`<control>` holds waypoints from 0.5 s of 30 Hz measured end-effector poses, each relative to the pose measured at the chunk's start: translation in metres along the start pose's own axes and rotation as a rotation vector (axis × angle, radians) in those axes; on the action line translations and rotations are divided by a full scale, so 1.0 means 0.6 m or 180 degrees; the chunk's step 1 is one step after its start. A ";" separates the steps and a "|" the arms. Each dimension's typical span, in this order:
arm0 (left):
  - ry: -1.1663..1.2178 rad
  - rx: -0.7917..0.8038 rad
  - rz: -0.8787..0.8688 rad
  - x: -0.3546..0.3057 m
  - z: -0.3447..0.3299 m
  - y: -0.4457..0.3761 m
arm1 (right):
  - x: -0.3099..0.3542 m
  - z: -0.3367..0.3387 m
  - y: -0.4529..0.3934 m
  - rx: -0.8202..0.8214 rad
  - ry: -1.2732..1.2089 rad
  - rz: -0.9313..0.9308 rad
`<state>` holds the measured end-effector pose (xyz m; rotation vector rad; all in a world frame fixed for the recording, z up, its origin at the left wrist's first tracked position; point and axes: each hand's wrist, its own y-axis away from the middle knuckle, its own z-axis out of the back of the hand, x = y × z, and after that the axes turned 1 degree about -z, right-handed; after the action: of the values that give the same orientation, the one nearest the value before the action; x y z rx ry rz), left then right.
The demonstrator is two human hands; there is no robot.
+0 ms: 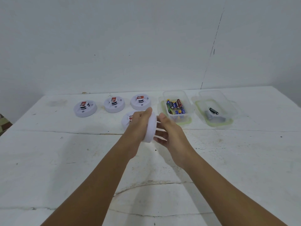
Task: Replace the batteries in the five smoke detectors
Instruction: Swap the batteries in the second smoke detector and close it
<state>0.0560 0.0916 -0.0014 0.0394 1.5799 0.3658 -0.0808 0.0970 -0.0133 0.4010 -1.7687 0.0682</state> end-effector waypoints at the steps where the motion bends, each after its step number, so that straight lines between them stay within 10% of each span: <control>1: -0.0103 -0.0038 -0.0019 -0.001 -0.005 -0.001 | -0.001 -0.002 0.002 0.0065 -0.0033 0.0037; 15: 0.0270 0.0099 0.0139 0.046 0.034 -0.001 | -0.031 0.030 -0.016 -0.0278 -0.1170 -0.0299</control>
<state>0.0745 0.1022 -0.0283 0.0834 1.6708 0.3812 -0.0915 0.0874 -0.0372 0.4536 -2.1023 -0.1584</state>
